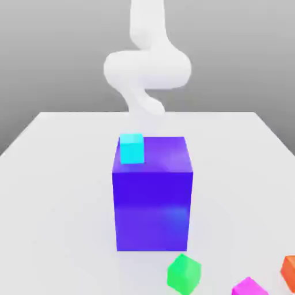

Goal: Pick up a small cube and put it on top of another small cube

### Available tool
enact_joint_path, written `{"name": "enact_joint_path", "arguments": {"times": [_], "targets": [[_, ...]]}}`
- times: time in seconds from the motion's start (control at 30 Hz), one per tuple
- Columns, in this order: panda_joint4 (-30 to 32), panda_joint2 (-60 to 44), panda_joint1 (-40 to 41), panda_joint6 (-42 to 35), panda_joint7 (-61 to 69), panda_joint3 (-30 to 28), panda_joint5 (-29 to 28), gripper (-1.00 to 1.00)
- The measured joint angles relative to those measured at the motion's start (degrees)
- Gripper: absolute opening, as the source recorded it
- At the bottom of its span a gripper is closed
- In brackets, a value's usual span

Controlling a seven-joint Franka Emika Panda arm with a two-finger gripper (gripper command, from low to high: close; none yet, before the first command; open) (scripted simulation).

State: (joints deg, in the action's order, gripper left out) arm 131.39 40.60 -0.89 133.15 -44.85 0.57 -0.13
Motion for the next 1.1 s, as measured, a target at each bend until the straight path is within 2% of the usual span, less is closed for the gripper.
{"name": "enact_joint_path", "arguments": {"times": [0.53, 0.97, 1.1], "targets": [[-2.48, -33.58, -5.16, 8.80, 5.60, 4.62, -1.87, 0.00], [-4.50, -60.70, -10.39, 15.79, 8.50, 7.19, -5.67, 0.00], [-5.91, -69.03, -11.84, 20.53, 7.97, 6.37, -7.34, 0.00]]}}
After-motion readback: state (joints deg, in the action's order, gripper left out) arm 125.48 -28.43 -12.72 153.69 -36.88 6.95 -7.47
